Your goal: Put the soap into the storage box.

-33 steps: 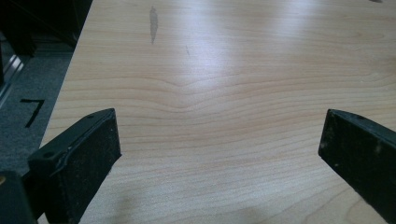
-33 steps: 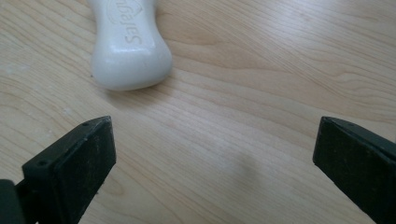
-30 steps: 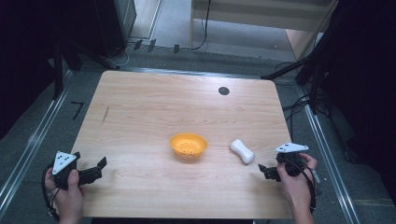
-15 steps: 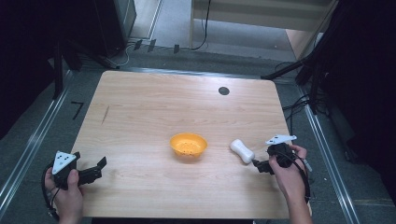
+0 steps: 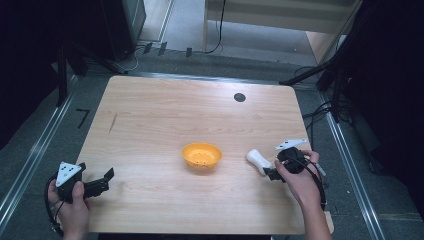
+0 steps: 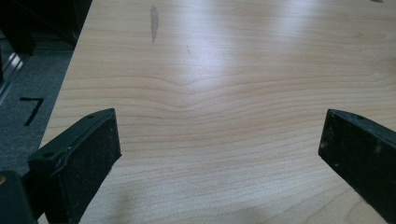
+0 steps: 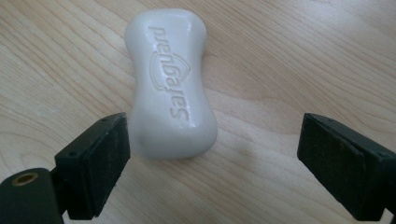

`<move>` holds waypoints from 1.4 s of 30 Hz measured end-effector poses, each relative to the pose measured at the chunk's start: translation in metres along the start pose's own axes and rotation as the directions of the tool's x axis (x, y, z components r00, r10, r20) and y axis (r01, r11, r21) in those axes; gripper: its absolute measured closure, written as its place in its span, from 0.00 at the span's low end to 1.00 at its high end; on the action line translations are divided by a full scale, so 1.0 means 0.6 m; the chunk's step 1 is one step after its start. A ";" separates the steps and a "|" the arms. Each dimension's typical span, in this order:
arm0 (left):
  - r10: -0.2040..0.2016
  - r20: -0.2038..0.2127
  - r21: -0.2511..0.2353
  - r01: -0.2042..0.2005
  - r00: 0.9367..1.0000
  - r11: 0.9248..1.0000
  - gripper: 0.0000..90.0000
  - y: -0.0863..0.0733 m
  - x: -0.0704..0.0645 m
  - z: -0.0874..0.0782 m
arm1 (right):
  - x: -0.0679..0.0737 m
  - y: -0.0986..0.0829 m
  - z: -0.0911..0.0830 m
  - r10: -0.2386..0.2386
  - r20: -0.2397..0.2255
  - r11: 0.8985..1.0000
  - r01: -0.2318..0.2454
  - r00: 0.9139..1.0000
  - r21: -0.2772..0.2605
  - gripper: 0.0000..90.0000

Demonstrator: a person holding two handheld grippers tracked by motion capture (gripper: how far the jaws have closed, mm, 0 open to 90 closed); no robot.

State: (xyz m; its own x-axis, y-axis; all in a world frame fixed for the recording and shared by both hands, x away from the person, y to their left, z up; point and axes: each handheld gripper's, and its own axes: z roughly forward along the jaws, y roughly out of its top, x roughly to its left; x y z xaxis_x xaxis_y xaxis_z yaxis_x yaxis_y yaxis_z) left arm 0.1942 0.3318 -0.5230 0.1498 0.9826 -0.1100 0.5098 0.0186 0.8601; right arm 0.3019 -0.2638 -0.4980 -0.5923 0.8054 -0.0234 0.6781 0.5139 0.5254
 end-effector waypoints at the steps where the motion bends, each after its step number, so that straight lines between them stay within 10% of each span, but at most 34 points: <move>1: -0.001 0.001 0.000 0.001 1.000 1.000 0.00 0.000 0.000 0.000 | 0.001 0.002 0.000 -0.004 0.000 1.000 0.004 1.000 -0.001 0.13; 34: -0.006 -0.002 0.004 0.006 1.000 1.000 0.00 0.000 0.001 0.000 | 0.031 0.051 0.063 -0.086 -0.056 0.988 0.092 0.995 0.127 0.43; 42: -0.004 -0.003 0.003 0.004 1.000 1.000 0.00 0.000 0.001 0.000 | 0.032 0.044 0.062 -0.080 -0.100 0.992 0.089 0.992 0.091 0.54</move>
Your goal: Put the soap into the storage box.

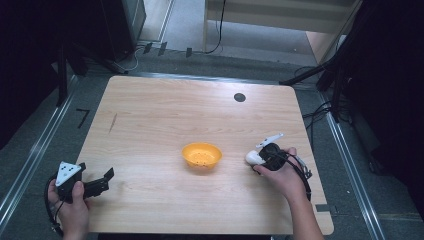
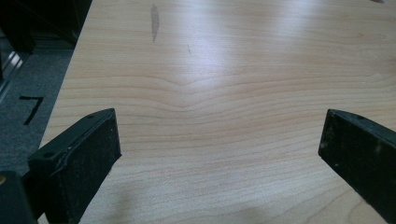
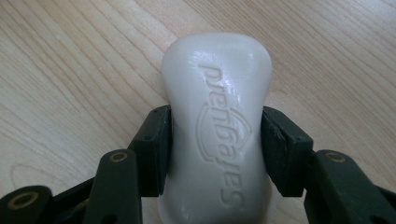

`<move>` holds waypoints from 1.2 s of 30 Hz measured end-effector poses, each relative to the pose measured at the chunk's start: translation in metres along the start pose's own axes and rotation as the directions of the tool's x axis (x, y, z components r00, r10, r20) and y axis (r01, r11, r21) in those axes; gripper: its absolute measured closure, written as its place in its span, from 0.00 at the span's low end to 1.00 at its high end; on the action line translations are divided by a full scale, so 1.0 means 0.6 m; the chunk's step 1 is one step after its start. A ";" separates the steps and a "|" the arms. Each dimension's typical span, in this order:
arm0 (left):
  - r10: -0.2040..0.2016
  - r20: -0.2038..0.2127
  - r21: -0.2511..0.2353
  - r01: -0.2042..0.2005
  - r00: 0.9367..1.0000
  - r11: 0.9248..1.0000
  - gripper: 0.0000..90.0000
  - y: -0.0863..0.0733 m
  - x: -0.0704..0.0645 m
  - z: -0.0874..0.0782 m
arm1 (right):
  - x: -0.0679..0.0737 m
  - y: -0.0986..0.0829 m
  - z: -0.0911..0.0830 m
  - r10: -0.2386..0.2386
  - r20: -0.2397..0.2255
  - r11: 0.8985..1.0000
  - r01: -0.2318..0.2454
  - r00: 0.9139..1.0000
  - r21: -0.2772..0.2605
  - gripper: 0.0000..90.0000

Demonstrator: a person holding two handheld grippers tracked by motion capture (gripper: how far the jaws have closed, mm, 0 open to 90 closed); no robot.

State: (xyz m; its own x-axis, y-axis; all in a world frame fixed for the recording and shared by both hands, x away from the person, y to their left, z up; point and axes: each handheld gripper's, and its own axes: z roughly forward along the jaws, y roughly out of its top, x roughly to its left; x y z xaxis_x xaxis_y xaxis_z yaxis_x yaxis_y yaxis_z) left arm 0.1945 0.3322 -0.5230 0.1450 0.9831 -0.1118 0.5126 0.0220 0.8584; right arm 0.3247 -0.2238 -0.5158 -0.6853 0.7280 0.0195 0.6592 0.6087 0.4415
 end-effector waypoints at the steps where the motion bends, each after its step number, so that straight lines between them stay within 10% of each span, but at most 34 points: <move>1: 0.001 0.001 -0.001 -0.001 1.000 1.000 0.00 0.000 0.000 0.000 | -0.001 -0.001 0.000 0.010 -0.007 1.000 -0.010 1.000 -0.005 0.54; 17: -0.003 0.006 0.002 0.003 1.000 1.000 0.00 0.000 0.001 -0.001 | 0.000 -0.002 -0.002 0.031 0.001 1.000 -0.031 1.000 -0.005 0.56; 36: -0.003 0.009 0.003 0.003 1.000 1.000 0.00 0.000 0.001 0.000 | 0.007 0.018 -0.041 -0.054 -0.017 0.998 0.054 0.998 -0.038 0.56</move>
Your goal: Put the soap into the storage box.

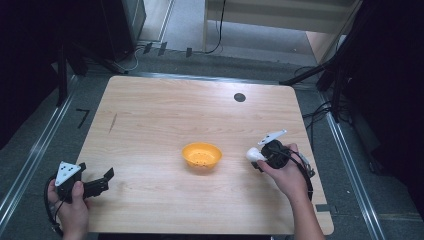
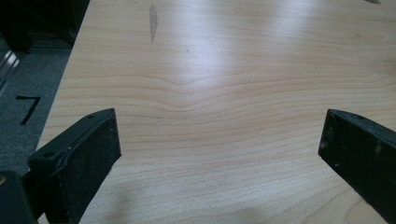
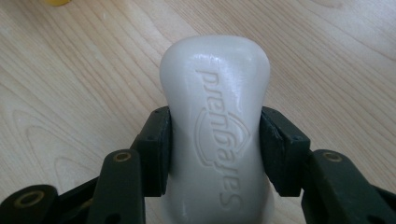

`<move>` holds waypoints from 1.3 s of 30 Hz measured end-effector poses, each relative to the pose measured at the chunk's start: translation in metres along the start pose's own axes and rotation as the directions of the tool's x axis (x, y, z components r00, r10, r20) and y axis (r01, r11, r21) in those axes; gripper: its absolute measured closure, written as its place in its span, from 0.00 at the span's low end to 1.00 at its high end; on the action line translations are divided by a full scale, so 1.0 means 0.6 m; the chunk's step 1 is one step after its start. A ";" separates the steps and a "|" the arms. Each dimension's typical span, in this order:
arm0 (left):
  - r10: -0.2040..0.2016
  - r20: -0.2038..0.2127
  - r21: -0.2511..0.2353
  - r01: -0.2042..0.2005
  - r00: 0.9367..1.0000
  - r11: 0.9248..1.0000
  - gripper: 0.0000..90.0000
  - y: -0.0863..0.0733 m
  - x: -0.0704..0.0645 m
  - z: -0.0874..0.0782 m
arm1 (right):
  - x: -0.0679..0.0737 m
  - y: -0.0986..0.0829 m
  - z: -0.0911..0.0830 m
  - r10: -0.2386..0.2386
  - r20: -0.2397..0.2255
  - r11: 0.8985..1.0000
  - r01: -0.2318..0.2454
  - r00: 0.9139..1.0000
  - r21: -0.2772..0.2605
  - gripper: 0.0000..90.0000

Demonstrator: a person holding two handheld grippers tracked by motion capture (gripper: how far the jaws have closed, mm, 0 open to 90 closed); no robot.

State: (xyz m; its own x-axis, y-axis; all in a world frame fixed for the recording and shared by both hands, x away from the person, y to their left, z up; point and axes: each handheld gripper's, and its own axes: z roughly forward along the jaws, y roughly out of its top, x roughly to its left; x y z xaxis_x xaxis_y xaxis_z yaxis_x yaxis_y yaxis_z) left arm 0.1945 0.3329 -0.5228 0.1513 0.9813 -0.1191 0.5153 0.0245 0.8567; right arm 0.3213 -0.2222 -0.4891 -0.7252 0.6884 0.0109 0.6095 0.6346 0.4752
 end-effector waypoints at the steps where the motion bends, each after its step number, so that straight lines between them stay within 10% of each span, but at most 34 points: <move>1: 0.000 0.000 0.000 0.000 1.000 1.000 0.00 0.000 0.000 0.000 | 0.001 0.002 -0.001 0.000 -0.009 1.000 0.000 1.000 0.000 0.56; 39: 0.001 0.001 0.001 -0.001 1.000 1.000 0.00 0.000 0.000 0.000 | 0.052 0.078 -0.034 -0.222 -0.065 0.975 0.220 0.973 -0.033 0.56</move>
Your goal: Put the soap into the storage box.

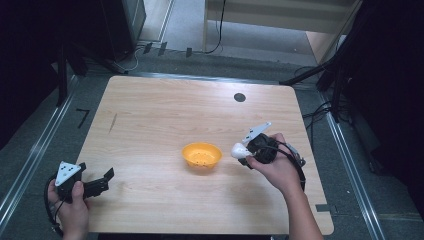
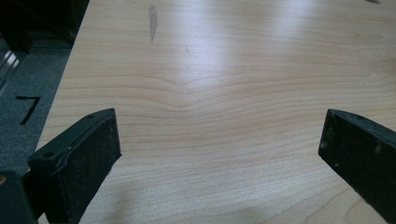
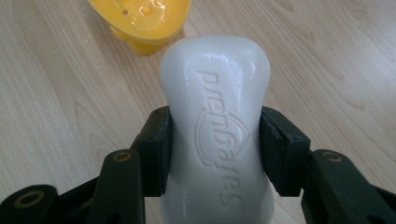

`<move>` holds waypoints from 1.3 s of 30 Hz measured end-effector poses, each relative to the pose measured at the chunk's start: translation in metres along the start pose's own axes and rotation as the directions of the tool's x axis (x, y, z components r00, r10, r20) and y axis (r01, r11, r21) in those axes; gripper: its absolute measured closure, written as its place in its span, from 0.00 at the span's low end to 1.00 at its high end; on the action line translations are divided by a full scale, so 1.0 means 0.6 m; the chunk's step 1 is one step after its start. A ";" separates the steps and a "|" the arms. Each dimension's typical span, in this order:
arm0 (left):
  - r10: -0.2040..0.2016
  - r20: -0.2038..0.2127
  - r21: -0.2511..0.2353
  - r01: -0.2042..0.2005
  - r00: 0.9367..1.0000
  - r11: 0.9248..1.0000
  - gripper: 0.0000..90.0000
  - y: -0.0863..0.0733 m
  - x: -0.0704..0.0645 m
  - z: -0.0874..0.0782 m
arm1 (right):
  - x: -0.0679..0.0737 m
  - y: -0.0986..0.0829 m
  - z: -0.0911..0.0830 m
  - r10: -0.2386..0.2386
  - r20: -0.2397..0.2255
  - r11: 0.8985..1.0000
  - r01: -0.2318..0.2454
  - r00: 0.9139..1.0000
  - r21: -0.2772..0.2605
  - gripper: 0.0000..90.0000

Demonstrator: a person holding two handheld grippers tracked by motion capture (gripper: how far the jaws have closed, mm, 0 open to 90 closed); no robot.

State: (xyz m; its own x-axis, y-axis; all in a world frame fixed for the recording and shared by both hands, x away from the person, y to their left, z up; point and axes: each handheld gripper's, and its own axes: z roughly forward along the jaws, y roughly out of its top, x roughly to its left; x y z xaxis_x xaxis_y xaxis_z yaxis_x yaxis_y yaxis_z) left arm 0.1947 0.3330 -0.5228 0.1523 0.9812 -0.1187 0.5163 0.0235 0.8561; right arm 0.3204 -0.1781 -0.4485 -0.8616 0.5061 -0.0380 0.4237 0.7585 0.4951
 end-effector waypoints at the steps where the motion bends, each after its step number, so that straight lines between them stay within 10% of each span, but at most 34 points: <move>1: 0.000 0.000 0.000 0.000 1.000 1.000 0.00 0.000 0.000 0.000 | 0.001 0.005 -0.001 -0.010 0.001 1.000 0.010 1.000 -0.007 0.56; 39: -0.003 0.002 0.000 0.003 1.000 1.000 0.00 0.000 0.000 0.000 | 0.030 0.086 0.030 -0.142 -0.054 0.990 0.142 0.988 -0.001 0.56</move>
State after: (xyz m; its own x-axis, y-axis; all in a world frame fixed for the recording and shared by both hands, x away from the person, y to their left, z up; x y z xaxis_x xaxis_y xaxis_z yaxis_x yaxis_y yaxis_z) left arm 0.1947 0.3332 -0.5228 0.1524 0.9808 -0.1220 0.5165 0.0263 0.8559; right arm 0.3320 -0.1222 -0.4394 -0.9267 0.3709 -0.0610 0.2971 0.8222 0.4855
